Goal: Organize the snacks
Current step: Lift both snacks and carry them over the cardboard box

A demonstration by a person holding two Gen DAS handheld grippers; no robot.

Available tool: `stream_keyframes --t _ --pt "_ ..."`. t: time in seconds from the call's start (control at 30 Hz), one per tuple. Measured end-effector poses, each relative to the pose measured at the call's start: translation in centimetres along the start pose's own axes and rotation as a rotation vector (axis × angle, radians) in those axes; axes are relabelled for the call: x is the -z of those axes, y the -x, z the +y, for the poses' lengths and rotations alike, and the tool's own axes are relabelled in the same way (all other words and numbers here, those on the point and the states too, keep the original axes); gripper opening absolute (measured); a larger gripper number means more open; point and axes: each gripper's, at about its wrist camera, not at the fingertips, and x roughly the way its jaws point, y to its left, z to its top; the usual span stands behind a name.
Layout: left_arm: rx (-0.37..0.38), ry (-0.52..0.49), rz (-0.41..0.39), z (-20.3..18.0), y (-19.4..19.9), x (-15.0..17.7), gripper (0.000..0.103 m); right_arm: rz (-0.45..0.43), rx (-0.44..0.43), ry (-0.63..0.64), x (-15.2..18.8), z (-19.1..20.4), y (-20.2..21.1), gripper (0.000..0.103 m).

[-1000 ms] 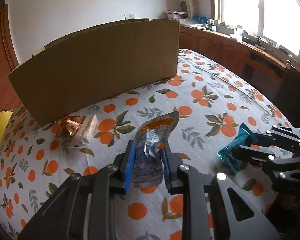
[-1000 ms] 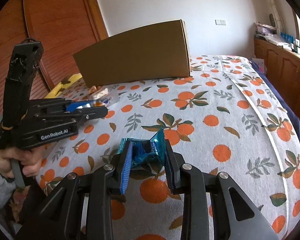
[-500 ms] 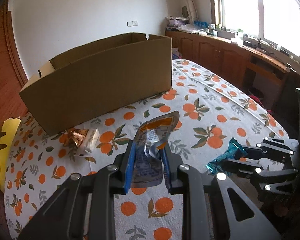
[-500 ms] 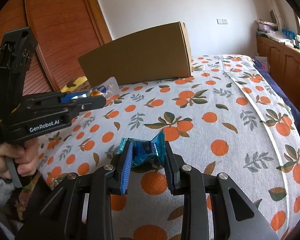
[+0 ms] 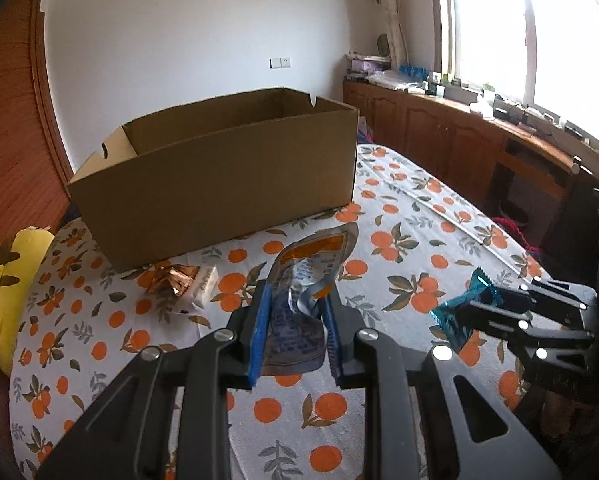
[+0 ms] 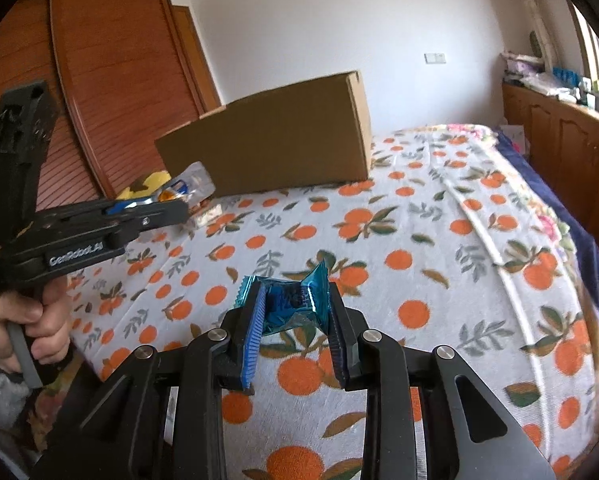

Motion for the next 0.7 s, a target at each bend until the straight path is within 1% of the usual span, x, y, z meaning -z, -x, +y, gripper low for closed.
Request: stream_keyframes --t 0.17,0.33,0.47,0.6,0.7 --pt "0.012 -0.007 -0.023 0.7 1.0 -0.9 0.023 -0.021 0.024 0.027 -1.3 1.0 0.5 0.028" --pt "0.026 -0.015 -0.044 1.6 1.5 -2.2 0.023 -0.019 0.031 0.072 -2.7 1.9 0.2 0.028" --pt "0.026 -0.033 -0.062 2.2 1.6 -3.4 0.023 -0.028 0.009 0.084 -5.2 2.3 -0.2 0.028" --pt "0.037 -0.044 -0.084 3.3 1.6 -5.0 0.023 -0.057 0.033 0.140 -7.6 3.2 -0.6 0.028" --pt "0.024 -0.056 -0.105 4.2 1.4 -6.5 0.023 -0.074 0.038 0.167 -9.4 3.8 -1.2 0.028"
